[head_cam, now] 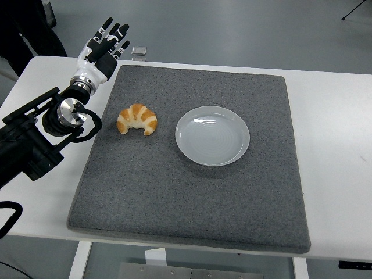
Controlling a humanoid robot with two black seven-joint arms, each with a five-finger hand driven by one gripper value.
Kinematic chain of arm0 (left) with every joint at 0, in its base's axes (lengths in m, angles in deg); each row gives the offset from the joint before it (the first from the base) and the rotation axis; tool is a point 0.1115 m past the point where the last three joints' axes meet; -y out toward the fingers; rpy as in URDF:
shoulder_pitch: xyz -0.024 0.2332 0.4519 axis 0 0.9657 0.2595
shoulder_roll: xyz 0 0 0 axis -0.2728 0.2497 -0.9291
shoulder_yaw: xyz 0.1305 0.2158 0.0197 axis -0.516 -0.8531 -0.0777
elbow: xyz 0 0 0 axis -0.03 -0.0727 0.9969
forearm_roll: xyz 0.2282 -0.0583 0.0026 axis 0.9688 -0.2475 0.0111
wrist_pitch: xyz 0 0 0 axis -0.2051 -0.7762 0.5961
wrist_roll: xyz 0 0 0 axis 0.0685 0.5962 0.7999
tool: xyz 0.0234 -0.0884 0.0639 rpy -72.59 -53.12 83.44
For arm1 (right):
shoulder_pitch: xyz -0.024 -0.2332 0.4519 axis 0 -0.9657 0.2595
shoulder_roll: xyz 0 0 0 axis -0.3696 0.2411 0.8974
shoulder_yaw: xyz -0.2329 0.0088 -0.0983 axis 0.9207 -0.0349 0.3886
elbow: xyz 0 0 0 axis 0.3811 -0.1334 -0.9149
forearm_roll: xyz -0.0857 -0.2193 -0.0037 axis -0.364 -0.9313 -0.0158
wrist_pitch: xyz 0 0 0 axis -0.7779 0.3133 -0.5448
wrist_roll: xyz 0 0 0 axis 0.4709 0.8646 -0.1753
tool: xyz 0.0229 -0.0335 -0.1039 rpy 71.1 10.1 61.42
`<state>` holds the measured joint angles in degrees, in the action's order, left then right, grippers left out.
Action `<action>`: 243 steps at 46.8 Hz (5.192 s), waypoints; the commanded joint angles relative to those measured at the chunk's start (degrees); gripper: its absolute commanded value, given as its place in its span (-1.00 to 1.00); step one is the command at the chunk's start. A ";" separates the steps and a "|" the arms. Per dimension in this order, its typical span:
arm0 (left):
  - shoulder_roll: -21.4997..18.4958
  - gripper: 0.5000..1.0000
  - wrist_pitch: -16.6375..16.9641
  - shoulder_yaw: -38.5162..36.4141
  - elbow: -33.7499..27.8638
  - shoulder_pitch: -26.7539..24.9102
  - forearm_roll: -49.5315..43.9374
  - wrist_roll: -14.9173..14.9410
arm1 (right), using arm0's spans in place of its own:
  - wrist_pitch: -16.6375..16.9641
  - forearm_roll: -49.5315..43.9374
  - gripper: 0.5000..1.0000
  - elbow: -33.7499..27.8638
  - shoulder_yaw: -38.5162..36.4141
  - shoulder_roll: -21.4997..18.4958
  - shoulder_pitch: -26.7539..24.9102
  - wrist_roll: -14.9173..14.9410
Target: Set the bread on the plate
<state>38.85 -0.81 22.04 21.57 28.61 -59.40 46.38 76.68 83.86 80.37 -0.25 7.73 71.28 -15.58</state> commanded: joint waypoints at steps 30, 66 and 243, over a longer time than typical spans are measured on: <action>-19.94 0.93 -13.97 -33.20 -5.10 -18.58 51.12 -1.40 | 0.00 0.00 0.82 0.00 0.02 0.00 0.02 0.00; -13.89 0.97 -13.36 -52.11 -2.46 -27.65 67.24 3.52 | 0.00 0.00 0.81 0.00 0.02 0.00 0.02 0.00; 13.45 -1.00 -19.42 -48.15 7.12 -30.90 88.95 4.57 | 0.00 0.00 0.81 0.00 0.02 0.00 0.02 0.00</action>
<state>52.30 -20.22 -26.09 28.69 -2.34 29.54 50.98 76.68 83.86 80.37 -0.24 7.73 71.27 -15.58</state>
